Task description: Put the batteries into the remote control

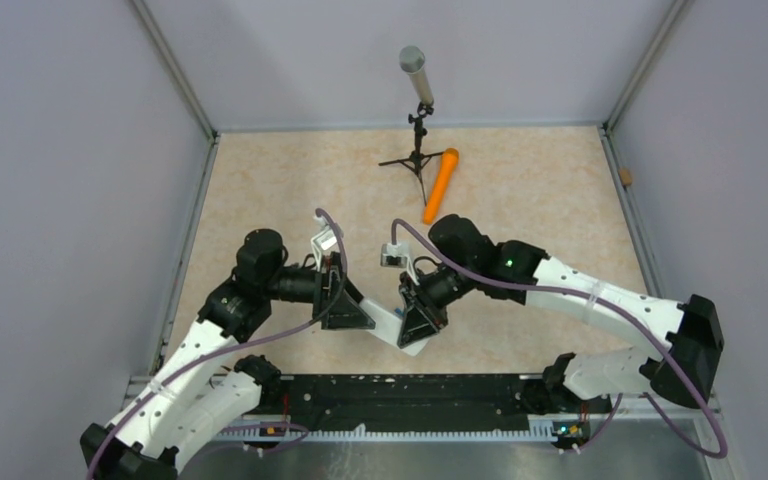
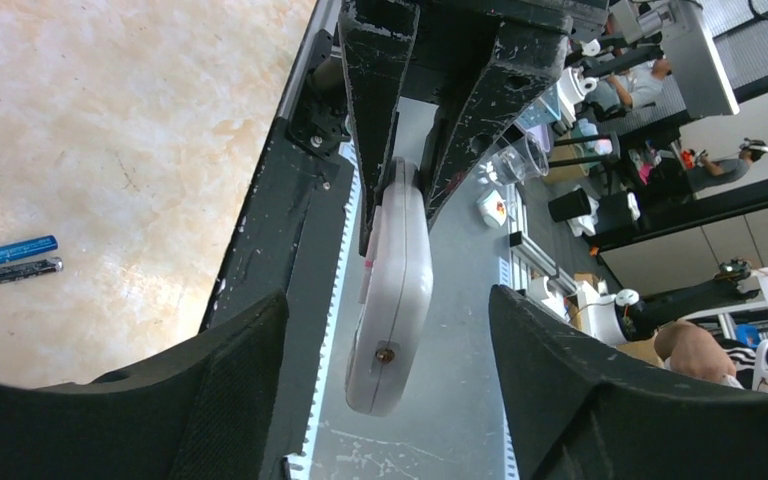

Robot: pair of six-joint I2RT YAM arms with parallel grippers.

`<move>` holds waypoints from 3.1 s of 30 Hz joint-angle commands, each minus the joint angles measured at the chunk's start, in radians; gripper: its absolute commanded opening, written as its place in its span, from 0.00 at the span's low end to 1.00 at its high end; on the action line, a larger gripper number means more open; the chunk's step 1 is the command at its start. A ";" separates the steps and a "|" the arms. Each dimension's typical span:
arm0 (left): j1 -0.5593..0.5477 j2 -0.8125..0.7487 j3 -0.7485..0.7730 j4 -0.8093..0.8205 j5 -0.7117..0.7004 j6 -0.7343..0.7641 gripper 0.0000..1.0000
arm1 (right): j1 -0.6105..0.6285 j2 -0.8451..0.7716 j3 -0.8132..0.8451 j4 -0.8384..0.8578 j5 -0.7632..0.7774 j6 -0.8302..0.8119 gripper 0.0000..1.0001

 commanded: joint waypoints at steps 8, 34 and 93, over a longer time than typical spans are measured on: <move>-0.030 -0.011 0.026 0.008 0.022 0.039 0.61 | -0.014 0.023 0.051 0.093 -0.072 0.020 0.00; -0.041 0.019 -0.008 0.033 -0.101 0.026 0.00 | -0.043 -0.084 -0.053 0.175 0.088 0.099 0.54; -0.037 -0.057 -0.305 0.645 -0.419 -0.477 0.00 | -0.127 -0.401 -0.586 0.843 0.555 0.761 0.45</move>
